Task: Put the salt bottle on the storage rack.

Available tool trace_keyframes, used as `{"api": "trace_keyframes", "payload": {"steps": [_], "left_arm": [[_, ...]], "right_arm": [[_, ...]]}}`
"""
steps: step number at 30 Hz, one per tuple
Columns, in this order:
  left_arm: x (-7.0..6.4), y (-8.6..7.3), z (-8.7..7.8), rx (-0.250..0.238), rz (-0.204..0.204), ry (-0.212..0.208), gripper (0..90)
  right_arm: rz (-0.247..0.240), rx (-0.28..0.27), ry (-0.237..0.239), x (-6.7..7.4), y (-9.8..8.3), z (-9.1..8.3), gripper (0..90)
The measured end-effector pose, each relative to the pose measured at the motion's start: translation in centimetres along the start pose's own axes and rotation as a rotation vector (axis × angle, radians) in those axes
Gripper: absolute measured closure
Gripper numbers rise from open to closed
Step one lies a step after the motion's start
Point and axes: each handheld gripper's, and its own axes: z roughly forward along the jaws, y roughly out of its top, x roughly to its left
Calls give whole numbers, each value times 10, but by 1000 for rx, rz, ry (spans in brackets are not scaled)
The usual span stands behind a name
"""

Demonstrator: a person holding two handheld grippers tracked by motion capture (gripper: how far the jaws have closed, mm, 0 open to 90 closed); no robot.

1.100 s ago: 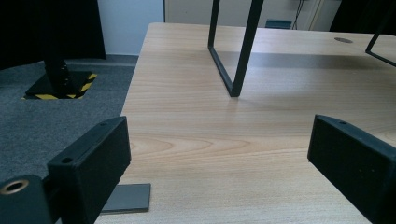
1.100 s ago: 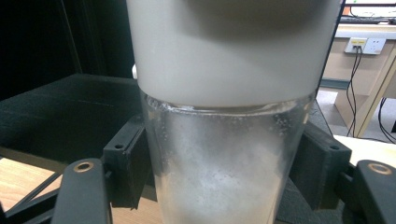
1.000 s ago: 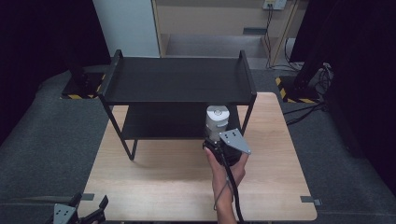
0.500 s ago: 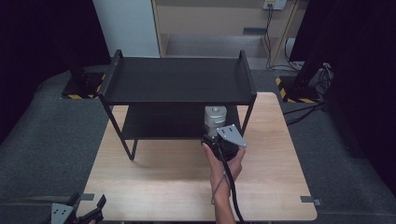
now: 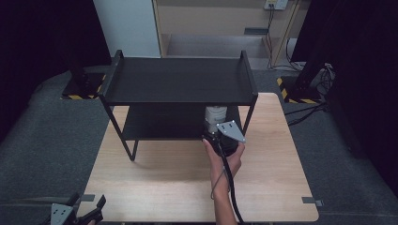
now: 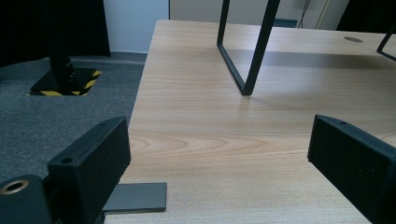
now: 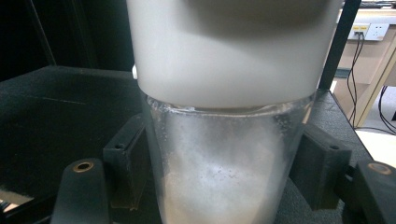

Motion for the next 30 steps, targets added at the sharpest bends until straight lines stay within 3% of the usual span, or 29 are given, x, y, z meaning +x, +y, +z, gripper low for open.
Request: {"api": "trace_keyframes", "payload": {"steps": [30], "left_arm": [[4,-1,-2,-4,-8,3,45]], "right_arm": [[7,-11,-23,10,0,14,301]]}}
